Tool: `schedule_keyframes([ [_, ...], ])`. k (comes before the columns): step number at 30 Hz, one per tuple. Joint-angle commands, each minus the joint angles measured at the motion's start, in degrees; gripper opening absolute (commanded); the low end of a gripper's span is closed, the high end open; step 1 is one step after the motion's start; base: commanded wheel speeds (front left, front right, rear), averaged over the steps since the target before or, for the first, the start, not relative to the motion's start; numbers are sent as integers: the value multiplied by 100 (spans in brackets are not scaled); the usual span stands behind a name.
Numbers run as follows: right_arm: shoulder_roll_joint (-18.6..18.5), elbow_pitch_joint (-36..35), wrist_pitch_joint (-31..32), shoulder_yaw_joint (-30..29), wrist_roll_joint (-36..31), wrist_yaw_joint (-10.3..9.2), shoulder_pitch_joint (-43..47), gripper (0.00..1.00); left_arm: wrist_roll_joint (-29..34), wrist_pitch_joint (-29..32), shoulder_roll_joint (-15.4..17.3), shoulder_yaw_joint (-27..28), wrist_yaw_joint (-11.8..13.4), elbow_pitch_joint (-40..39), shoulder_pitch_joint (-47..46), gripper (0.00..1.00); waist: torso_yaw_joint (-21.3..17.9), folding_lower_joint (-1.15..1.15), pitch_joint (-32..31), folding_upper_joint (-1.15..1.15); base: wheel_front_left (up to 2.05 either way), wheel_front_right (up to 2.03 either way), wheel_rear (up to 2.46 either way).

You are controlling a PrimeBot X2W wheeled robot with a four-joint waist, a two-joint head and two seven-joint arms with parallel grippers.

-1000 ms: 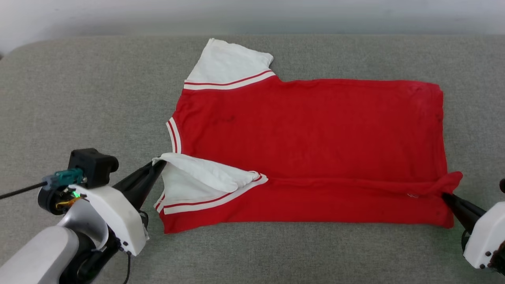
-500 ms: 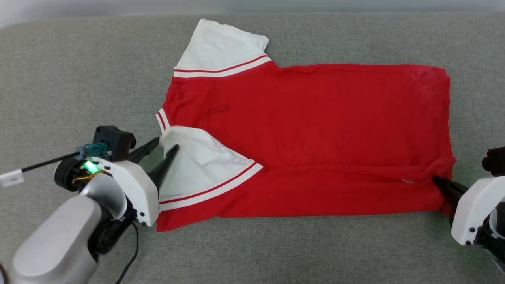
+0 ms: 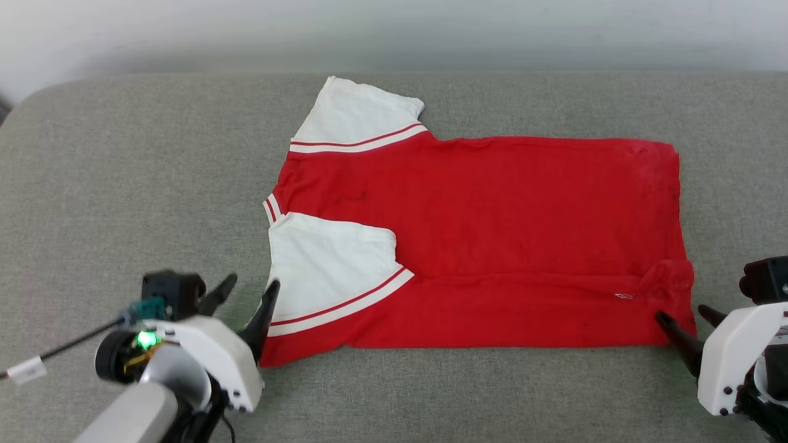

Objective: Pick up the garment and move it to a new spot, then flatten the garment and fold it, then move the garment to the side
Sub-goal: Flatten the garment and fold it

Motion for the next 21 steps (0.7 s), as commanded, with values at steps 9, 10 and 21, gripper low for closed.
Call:
schedule_keyframes([
  [9,212,-852,412,-213,-746,-2,402,100,138,603,320,-264,770,-643,753,100,-13,0,-120,0,0,0,0],
  [10,269,-946,458,-229,-742,-2,418,100,150,645,327,-273,820,-659,782,100,-29,0,-102,0,0,0,0],
  [21,431,-1502,592,-332,-766,-2,490,100,80,942,209,-410,828,-173,653,100,-201,0,257,0,0,0,0],
])
